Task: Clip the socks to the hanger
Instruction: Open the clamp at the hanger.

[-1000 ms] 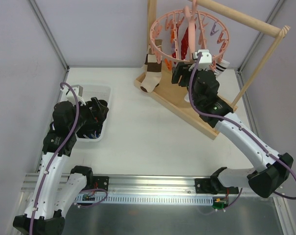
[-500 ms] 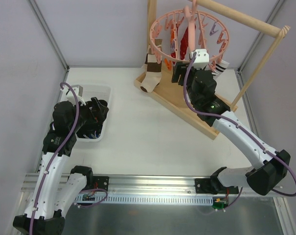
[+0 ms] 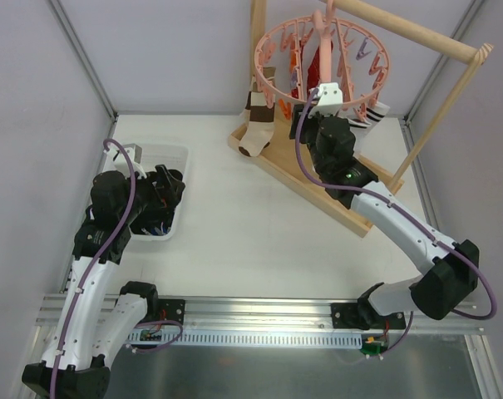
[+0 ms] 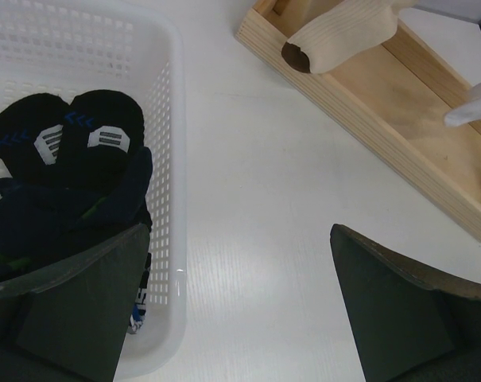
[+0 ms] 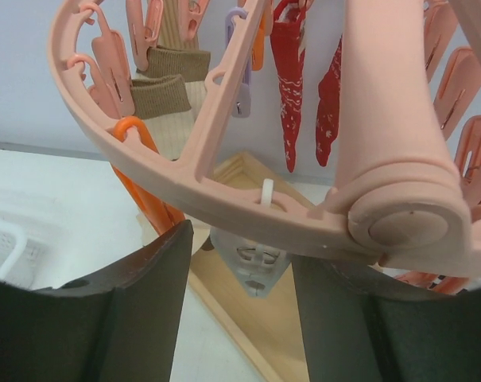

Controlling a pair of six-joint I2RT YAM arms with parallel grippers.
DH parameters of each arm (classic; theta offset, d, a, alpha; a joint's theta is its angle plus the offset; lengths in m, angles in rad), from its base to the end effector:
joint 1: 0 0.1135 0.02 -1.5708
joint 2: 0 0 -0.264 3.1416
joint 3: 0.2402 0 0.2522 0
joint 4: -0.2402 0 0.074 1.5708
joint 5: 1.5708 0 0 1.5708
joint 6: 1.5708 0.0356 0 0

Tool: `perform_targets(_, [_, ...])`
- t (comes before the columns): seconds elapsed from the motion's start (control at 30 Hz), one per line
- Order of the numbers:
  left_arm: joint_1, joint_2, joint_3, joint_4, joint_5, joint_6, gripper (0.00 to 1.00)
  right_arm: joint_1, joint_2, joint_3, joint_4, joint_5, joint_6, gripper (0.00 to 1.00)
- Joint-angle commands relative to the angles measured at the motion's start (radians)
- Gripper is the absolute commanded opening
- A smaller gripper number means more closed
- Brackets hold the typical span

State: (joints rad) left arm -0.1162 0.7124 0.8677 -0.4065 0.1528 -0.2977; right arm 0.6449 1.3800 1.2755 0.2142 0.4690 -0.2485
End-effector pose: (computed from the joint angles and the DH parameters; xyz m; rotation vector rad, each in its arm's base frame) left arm 0.1570 -0.0238 0.3561 -0.0578 1.8394 -0.4305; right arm 0.2693 0.1825 0.4184 -0.2726 1.4476 -0.0205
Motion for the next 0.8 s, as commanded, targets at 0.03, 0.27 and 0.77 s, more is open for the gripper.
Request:
perform_targets(0.03, [0.007, -0.005, 0.019, 0.001, -0.001, 0.003, 0.99, -0.005, -0.007, 0.056, 0.099, 0.026, -0.012, 0.55])
perform_targets(0.27, [0.007, -0.001, 0.019, 0.001, -0.001, 0.005, 0.99, -0.005, -0.01, 0.07, 0.102, 0.01, -0.012, 0.64])
perform_targets(0.77, [0.007, -0.002, 0.02, 0.001, 0.005, 0.005, 0.99, -0.007, -0.013, 0.068, 0.134, 0.017, -0.024, 0.11])
